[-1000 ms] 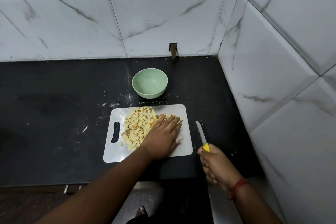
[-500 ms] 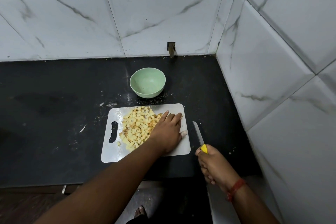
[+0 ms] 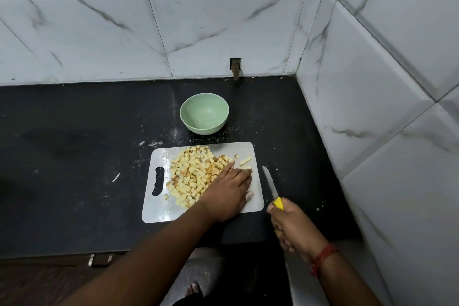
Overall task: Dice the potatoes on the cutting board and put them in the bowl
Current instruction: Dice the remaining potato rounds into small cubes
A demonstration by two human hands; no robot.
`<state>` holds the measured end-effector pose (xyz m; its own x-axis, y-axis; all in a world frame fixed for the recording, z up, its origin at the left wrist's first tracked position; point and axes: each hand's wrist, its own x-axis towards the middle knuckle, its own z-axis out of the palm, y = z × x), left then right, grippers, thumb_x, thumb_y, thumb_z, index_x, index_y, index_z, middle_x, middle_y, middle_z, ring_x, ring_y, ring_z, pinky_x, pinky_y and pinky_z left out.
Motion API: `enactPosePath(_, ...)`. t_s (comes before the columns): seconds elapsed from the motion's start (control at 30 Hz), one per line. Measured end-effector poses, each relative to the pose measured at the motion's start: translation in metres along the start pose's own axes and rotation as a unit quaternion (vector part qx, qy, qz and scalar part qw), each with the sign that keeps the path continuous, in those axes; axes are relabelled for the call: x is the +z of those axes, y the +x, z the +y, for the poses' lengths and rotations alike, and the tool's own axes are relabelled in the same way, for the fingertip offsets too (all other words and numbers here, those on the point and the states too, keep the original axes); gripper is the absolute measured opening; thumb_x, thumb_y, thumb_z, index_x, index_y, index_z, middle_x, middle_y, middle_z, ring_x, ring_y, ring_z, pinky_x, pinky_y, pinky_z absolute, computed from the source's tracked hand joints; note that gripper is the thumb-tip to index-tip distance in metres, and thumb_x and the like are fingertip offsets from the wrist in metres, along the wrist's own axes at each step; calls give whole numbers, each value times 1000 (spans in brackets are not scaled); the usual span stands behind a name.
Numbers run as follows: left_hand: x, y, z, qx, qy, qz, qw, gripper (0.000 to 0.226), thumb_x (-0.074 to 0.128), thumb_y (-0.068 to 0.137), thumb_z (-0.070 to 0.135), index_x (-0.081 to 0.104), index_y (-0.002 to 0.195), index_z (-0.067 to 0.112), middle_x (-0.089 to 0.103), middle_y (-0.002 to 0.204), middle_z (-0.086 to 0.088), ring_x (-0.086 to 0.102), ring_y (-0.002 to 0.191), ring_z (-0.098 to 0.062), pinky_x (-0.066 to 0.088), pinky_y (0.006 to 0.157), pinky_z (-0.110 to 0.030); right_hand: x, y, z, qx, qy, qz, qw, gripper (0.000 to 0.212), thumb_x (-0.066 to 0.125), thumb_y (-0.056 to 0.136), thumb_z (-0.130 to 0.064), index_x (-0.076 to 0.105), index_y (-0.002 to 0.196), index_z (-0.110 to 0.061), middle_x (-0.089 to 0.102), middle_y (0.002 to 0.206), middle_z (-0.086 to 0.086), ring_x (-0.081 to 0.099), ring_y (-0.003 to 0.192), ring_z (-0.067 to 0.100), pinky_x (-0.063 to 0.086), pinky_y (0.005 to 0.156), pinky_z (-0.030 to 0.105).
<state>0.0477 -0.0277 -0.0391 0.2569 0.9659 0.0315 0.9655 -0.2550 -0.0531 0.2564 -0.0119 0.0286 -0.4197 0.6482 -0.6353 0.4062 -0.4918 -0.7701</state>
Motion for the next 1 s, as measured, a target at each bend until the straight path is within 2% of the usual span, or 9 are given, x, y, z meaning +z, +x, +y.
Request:
enactPosePath(0.07, 0, -2, -3, -17, -12, 9, 1000, 59, 29, 107, 46, 53, 145, 8, 44, 155, -9, 40, 141, -26, 11, 127, -47, 2, 1, -1, 0, -2, 0, 1000, 14, 44, 101, -22, 47, 90, -14, 38, 56, -2, 25, 39, 11, 20, 41, 19)
enactPosePath(0.13, 0, -4, -5, -33, -17, -14, 999, 63, 25, 107, 50, 46, 150, 8, 41, 155, -9, 35, 145, -27, 9, 127, -47, 5, 1, -1, 2, -4, 1, 1000, 14, 44, 101, -22, 47, 90, -14, 37, 56, -2, 25, 39, 11, 20, 41, 19)
enactPosePath(0.37, -6, -2, -11, -44, 9, -30, 999, 67, 23, 107, 53, 36, 155, 8, 34, 159, -14, 24, 150, -30, 3, 127, -49, 11, -2, 0, -2, -10, 2, 1000, 13, 44, 101, -23, 46, 93, -13, 37, 56, -2, 25, 39, 11, 20, 41, 17)
enactPosePath(0.47, -9, 1, -12, -42, 35, -57, 997, 69, 21, 107, 55, 39, 153, 7, 36, 158, -13, 21, 151, -31, 0, 126, -52, 13, -5, 2, -1, -14, 4, 1000, 13, 43, 102, -22, 47, 95, -11, 36, 56, -2, 24, 39, 10, 19, 40, 17)
enactPosePath(0.6, -11, -3, -11, -42, 67, -44, 996, 68, 23, 107, 54, 47, 148, 5, 36, 159, -15, 23, 151, -33, 1, 126, -54, 12, -8, 6, -5, -12, 10, 1000, 13, 42, 102, -20, 48, 96, -11, 35, 55, -2, 23, 38, 11, 19, 41, 17)
enactPosePath(0.77, -12, -3, -12, -40, 79, -69, 994, 69, 17, 107, 55, 33, 156, 9, 30, 162, -16, 18, 153, -33, -1, 126, -54, 11, -16, 13, -7, -9, 15, 1000, 13, 42, 102, -22, 49, 93, -14, 35, 54, -3, 23, 39, 11, 19, 41, 18)
enactPosePath(1.0, -14, 6, -7, -25, 63, -55, 996, 65, 24, 108, 49, 49, 147, 3, 45, 147, -12, 25, 149, -34, 2, 126, -53, 12, -26, 22, -12, 1, 22, 1000, 15, 44, 101, -21, 47, 88, -15, 37, 54, -3, 24, 39, 11, 20, 41, 18)
